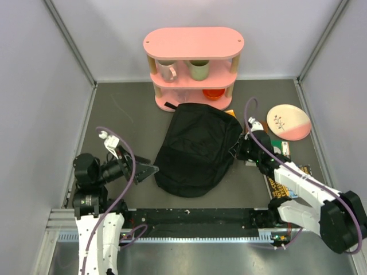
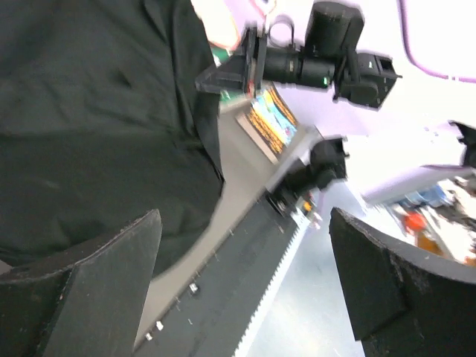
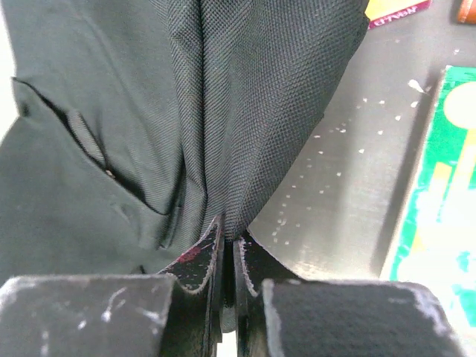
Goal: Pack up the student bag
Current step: Move the student bag to the center of the board.
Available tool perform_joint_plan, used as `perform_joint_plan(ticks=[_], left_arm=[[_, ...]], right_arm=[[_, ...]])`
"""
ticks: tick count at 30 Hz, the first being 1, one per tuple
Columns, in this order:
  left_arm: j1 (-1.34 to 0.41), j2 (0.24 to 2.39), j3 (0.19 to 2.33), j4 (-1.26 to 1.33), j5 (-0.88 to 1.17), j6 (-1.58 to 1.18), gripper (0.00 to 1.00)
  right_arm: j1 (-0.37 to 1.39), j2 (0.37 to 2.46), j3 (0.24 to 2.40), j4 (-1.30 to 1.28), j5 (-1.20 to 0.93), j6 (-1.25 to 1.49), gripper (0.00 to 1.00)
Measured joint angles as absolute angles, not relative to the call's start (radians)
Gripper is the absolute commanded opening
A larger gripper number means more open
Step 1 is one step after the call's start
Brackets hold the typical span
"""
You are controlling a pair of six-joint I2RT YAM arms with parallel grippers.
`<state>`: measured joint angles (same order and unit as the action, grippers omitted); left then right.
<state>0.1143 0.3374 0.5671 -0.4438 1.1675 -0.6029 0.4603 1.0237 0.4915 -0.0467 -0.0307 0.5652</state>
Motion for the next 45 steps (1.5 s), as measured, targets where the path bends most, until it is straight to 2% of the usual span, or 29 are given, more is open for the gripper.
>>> perform_joint_plan(ticks=[3, 6, 9, 17, 18, 19, 20, 21, 22, 23, 26, 30, 35, 37, 41, 45], left_arm=[[0.114, 0.346, 0.679, -0.475, 1.069, -0.516, 0.98], [0.112, 0.375, 0.693, -0.464, 0.958, -0.472, 0.98], [0.104, 0.527, 0.670, -0.435, 0.854, -0.459, 0.98], [-0.074, 0.868, 0.539, -0.292, 0.536, -0.477, 0.98], [-0.100, 0.923, 0.529, -0.247, 0.513, -0.481, 0.98], [-0.118, 0.982, 0.523, -0.207, 0.498, -0.484, 0.98], [-0.132, 1.040, 0.519, -0.168, 0.485, -0.488, 0.98], [-0.141, 1.095, 0.515, -0.134, 0.477, -0.492, 0.98], [-0.147, 1.146, 0.512, -0.103, 0.473, -0.496, 0.98], [-0.152, 1.190, 0.510, -0.067, 0.473, -0.501, 0.98], [-0.158, 1.296, 0.505, 0.043, 0.481, -0.522, 0.98], [-0.168, 1.410, 0.505, 0.197, 0.527, -0.558, 0.97], [-0.210, 1.500, 0.517, 0.336, 0.585, -0.590, 0.77], [-0.231, 1.509, 0.516, 0.350, 0.590, -0.600, 0.74], [-0.299, 1.474, 0.485, 0.375, 0.584, -0.611, 0.69], [-0.402, 1.318, 0.410, 0.327, 0.530, -0.619, 0.61]], right_arm=[[0.434, 1.089, 0.527, -0.087, -0.038, 0.522, 0.08], [0.427, 1.182, 0.603, -0.128, -0.034, 0.485, 0.13], [0.424, 1.248, 0.652, -0.141, -0.020, 0.463, 0.21], [0.421, 1.312, 0.675, -0.148, 0.011, 0.422, 0.27], [0.421, 1.325, 0.683, -0.150, 0.017, 0.416, 0.37], [0.420, 1.333, 0.688, -0.150, 0.022, 0.410, 0.40], [0.420, 1.337, 0.690, -0.149, 0.024, 0.409, 0.47], [0.420, 1.340, 0.690, -0.150, 0.025, 0.406, 0.58], [0.419, 1.340, 0.690, -0.151, 0.026, 0.405, 0.64], [0.418, 1.340, 0.690, -0.150, 0.025, 0.408, 0.75], [0.413, 1.339, 0.687, -0.149, 0.025, 0.419, 0.85], [0.410, 1.315, 0.661, -0.143, 0.013, 0.454, 0.90], [0.410, 1.311, 0.645, -0.129, -0.025, 0.497, 0.90], [0.410, 1.320, 0.648, -0.117, -0.044, 0.498, 0.90], [0.409, 1.370, 0.690, -0.117, -0.075, 0.472, 0.92], [0.403, 1.442, 0.784, -0.116, -0.106, 0.425, 0.93]])
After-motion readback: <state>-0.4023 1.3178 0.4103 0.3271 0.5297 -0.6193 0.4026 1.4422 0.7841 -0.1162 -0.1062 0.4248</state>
